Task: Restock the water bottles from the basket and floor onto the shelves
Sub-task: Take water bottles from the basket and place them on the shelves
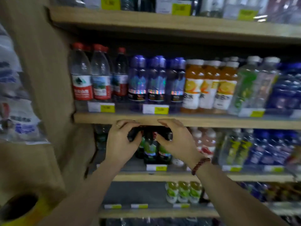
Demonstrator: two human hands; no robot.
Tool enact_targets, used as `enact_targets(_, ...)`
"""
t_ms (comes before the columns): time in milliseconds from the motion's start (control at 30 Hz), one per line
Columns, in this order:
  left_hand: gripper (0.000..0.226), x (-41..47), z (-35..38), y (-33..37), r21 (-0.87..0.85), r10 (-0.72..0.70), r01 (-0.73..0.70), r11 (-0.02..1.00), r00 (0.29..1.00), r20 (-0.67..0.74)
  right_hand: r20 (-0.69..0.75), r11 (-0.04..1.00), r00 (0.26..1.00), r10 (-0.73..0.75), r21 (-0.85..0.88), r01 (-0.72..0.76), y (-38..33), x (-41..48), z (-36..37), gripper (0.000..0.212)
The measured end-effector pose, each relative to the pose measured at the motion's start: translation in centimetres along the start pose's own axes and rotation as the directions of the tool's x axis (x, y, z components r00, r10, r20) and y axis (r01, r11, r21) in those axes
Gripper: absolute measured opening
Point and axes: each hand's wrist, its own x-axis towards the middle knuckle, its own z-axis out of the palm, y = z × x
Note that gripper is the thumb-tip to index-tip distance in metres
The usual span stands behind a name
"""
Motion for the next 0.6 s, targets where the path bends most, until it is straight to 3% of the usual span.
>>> enact_targets(233, 0.029, -8.7, 7.8, 10.7, -0.012, 0.060, -0.059, 0.998, 0.955, 0.290, 0.039, 0.929, 0.948, 0.316, -0.217, -0.300, 7.9, -16.2, -8.5, 0.047)
enact_targets(433, 0.026, -15.4, 14.5, 19.3, -0.106, 0.165, -0.130, 0.986, 0.853, 0.496, 0.005, 0.762, 0.821, 0.570, -0.377, -0.526, 13.1, -28.8, -14.8, 0.051)
enact_targets(600, 0.029, -18.7, 19.1, 24.3, -0.189, 0.259, -0.181, 0.965, 0.755, 0.603, -0.010, 0.669, 0.734, 0.679, -0.405, -0.624, 16.2, -35.6, -18.0, 0.052)
